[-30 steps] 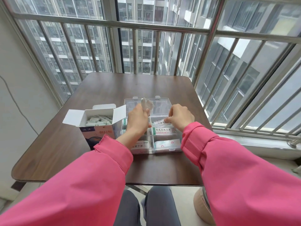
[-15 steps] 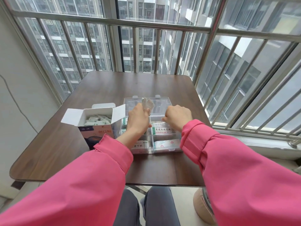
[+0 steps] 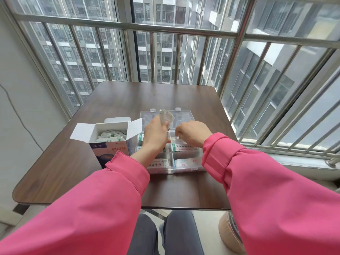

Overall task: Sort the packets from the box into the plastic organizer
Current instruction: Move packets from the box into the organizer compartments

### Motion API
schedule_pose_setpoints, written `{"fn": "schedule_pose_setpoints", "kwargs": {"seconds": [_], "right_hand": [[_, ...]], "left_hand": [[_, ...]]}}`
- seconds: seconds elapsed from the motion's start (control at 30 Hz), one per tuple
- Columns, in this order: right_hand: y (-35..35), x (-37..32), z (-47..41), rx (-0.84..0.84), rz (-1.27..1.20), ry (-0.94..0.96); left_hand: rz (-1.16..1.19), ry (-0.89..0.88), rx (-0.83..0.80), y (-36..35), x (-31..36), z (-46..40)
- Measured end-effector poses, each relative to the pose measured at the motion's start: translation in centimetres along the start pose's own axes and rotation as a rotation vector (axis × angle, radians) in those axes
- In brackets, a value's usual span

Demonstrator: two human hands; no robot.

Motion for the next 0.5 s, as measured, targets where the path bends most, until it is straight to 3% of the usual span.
{"fn": "schedule_pose_setpoints", "kwargs": {"seconds": [0.37,0.5], "right_hand": [[-0.4,0.4,-0.2,-0.001,-0.085,0.072],[1.8,1.5,0.8,0.123,-0.299,0.029]], "left_hand": [[0.043,-0.006,-0.019,-0.1,0.1,0.2],[0.268,0.007,-0.064,-0.3,0.4,0.8]]}}
Point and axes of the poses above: each hand's wrist, its own z-axis away from the middle knuckle, its own y-axis out of the back of the hand, x = y × z, the point moved 10 cm from there along -z, towards the middle knuckle, and after that the axes turned 5 degrees about -x, right-handed, at the moved point
